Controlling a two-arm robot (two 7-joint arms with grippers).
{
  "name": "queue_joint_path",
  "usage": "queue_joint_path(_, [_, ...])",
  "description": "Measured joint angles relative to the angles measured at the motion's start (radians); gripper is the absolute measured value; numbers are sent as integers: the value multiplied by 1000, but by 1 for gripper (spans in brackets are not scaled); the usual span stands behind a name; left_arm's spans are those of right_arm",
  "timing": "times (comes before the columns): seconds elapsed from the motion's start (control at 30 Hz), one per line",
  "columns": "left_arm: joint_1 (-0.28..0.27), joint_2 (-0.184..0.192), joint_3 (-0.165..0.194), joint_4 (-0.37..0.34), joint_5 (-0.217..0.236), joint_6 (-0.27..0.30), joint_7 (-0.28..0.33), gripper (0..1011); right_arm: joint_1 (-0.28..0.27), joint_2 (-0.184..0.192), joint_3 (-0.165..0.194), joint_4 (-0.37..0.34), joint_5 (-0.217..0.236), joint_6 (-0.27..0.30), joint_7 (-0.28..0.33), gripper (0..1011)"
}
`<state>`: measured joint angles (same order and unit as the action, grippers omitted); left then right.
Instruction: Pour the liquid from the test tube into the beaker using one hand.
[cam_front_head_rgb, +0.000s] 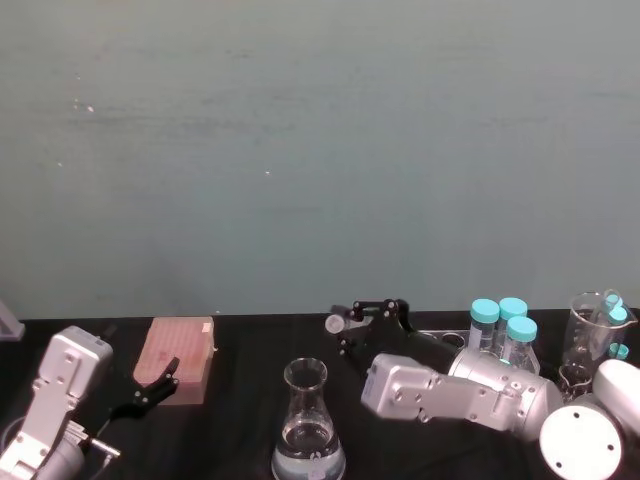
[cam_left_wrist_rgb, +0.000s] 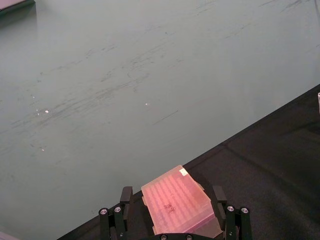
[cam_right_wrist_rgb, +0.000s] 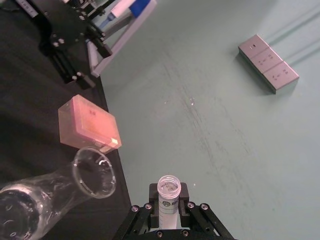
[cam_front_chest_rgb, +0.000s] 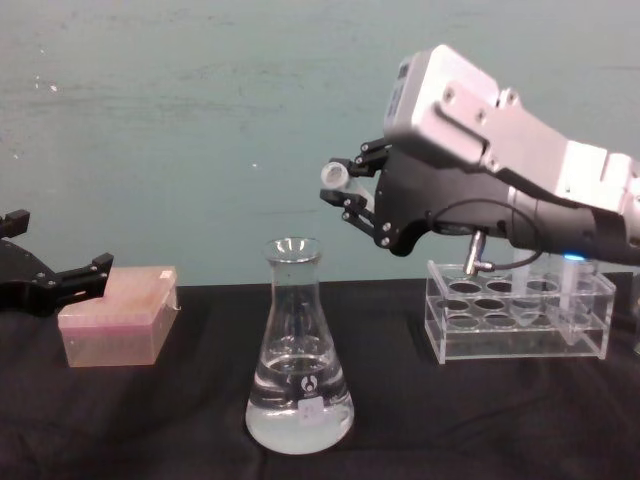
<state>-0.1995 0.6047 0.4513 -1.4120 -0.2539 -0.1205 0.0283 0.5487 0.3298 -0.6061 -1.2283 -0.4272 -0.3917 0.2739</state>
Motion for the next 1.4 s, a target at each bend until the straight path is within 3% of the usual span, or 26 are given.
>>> queue_joint_path(1.0, [0, 0, 0, 0, 0, 0, 0, 1000, 48, 0, -78, 40, -165, -38, -80, 224])
queue_joint_path(1.4, [0, 0, 0, 0, 0, 0, 0, 1000, 69, 4, -108, 59, -243, -58, -147, 224])
